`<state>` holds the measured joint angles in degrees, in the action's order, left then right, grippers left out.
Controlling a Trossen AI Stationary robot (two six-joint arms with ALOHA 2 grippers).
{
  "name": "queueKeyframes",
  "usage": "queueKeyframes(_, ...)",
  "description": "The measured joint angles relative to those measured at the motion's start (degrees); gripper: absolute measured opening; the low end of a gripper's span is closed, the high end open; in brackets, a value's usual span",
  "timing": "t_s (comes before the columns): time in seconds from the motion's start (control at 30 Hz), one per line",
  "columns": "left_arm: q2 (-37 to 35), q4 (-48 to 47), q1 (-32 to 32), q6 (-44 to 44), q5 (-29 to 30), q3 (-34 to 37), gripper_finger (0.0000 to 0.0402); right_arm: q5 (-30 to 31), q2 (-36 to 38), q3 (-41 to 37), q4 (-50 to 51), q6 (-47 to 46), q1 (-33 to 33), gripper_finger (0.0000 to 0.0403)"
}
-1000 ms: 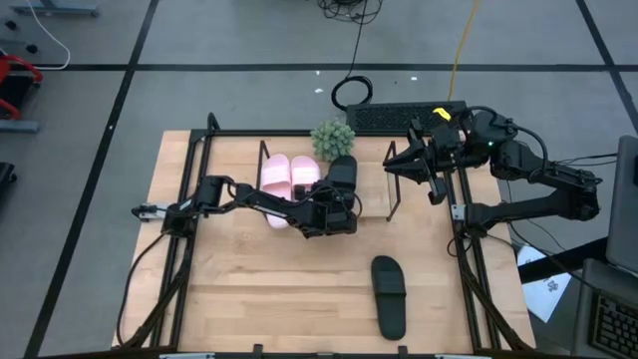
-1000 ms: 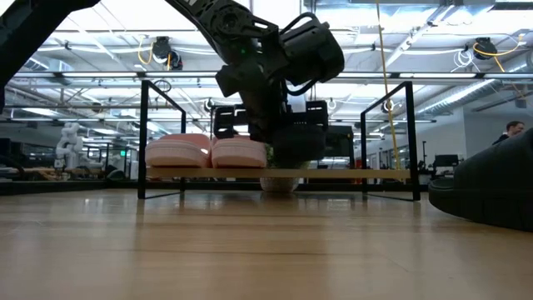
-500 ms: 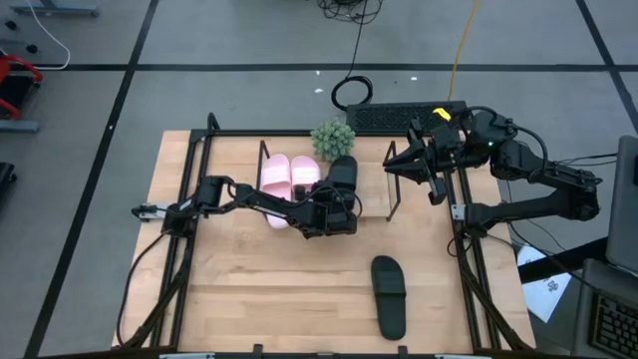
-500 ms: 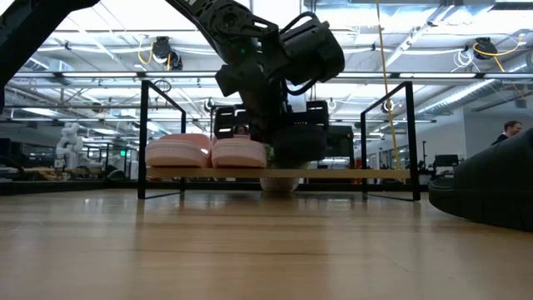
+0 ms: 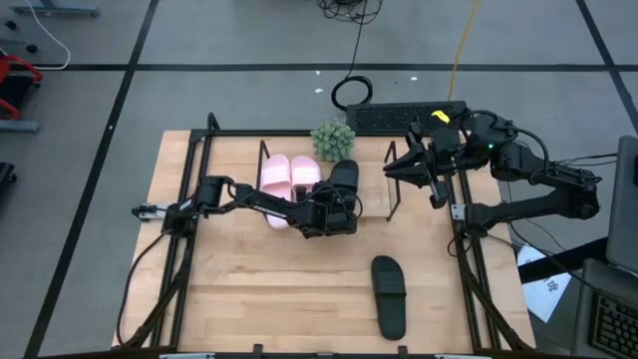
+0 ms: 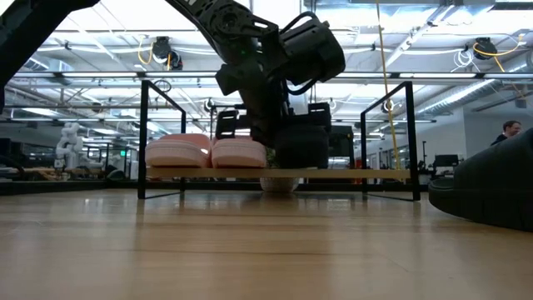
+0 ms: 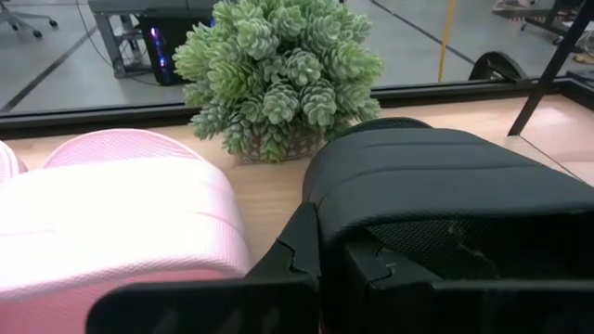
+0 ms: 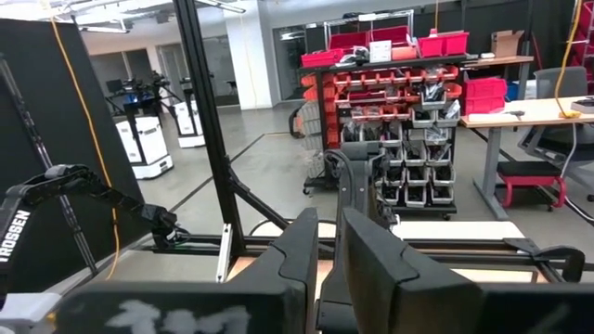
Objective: Pick and place slides into the shelf
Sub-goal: Put the left black slipper on the shelf
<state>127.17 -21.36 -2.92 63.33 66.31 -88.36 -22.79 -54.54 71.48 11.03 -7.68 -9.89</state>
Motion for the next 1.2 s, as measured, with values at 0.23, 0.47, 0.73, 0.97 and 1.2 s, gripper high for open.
queueKeyframes(0.23,0.0,0.4,0.1,1.4,-0.7,0.0,0.0,0.0,0.0,0.0,0.0,0.0,0.0,0.0043)
queueKeyframes(0.47,0.0,0.4,0.3,-0.1,-2.9,0.0,0.0,0.0,0.0,0.0,0.0,0.6,0.0,0.0043)
queueKeyframes(0.73,0.0,0.5,-0.7,-5.6,-2.7,0.0,0.0001,0.0,0.0,0.0,0.0,1.1,0.0,0.0043)
queueKeyframes(0.97,0.0,0.5,-0.7,-3.0,-3.1,0.0,0.0002,0.0,0.0,0.0,0.0,1.1,0.0,0.0043)
queueKeyframes(1.2,0.0,0.5,-0.7,-2.8,-3.8,0.0,0.005,0.0,0.0,0.0,0.0,1.1,0.0,0.0043)
